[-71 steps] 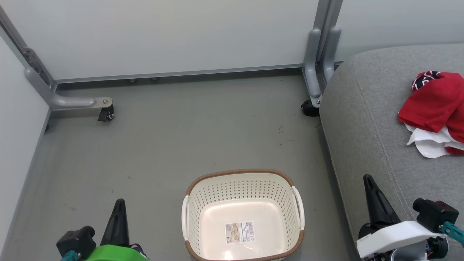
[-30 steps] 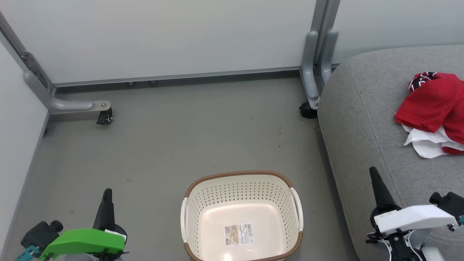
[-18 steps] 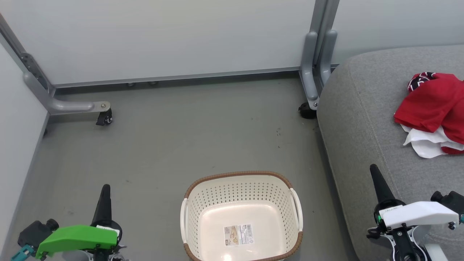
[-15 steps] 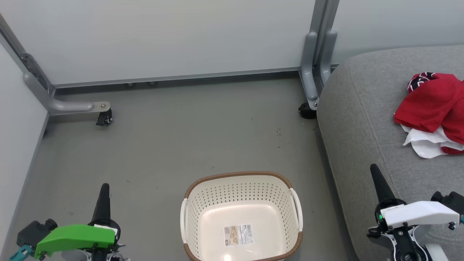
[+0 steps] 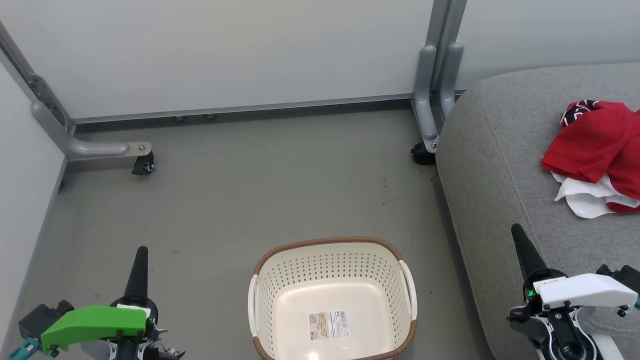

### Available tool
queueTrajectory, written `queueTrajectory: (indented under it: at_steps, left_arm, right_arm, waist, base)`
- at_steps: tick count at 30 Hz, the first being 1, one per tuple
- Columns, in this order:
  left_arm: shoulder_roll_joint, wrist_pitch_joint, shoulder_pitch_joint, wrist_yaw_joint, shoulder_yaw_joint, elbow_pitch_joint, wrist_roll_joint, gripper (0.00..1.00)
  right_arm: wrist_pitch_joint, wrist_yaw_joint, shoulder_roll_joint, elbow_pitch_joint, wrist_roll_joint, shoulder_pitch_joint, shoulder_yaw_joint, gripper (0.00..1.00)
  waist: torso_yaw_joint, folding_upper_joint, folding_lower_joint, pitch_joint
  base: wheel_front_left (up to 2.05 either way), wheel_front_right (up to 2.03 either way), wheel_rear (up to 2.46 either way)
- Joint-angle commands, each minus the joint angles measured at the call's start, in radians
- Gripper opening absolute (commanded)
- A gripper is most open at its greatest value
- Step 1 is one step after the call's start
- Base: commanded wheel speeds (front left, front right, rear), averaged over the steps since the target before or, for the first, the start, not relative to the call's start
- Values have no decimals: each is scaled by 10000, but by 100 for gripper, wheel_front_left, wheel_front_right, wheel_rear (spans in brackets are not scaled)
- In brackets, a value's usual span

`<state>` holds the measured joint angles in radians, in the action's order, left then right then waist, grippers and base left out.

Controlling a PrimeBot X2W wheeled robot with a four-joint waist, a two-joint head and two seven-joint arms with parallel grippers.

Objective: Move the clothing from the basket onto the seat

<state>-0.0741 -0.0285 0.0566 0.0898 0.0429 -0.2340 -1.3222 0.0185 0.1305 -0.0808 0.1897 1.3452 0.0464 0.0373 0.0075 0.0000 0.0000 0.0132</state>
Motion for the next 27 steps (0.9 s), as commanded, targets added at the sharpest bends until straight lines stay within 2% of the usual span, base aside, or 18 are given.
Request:
queueTrajectory:
  at_steps: [1,27]
  left_arm:
    - [18,-62,267,91,105,14,-262,0]
    - [127,-602,499,339,502,-80,-2226,0]
  right_arm:
    - [63,6,-61,4,255,214,46,0]
    - [491,4,-17,395,2244,509,288,0]
  waist:
    - [-3,0,0,-4]
    - [-52,0,0,-69]
  base:
    - [0,0,0]
    - [0,0,0]
